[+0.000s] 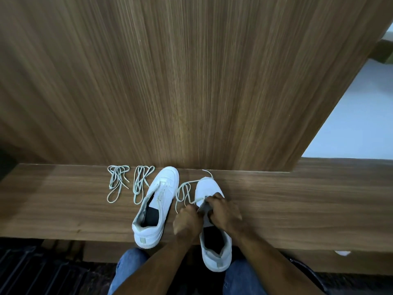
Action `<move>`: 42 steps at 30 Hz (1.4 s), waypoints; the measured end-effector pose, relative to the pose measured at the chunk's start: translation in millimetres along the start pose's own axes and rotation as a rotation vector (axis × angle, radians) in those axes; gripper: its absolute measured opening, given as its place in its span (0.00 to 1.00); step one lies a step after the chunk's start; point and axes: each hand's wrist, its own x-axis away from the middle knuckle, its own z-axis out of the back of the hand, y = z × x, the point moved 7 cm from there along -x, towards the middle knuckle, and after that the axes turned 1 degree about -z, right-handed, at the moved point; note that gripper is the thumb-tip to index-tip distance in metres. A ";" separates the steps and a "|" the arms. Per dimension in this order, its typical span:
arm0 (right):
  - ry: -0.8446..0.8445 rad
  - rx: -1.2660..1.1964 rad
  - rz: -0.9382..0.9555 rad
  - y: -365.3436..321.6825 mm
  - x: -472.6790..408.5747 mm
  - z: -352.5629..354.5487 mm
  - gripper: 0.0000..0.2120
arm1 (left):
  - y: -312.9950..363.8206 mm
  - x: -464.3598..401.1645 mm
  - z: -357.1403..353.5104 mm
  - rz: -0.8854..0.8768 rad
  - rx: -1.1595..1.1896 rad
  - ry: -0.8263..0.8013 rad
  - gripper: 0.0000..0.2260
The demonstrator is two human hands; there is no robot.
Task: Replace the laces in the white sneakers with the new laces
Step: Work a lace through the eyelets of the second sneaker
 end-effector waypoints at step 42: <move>0.587 -0.700 -0.334 71.2 3.4 69.6 0.04 | -0.1 10.9 4.4 0.106 -0.022 -0.075 0.19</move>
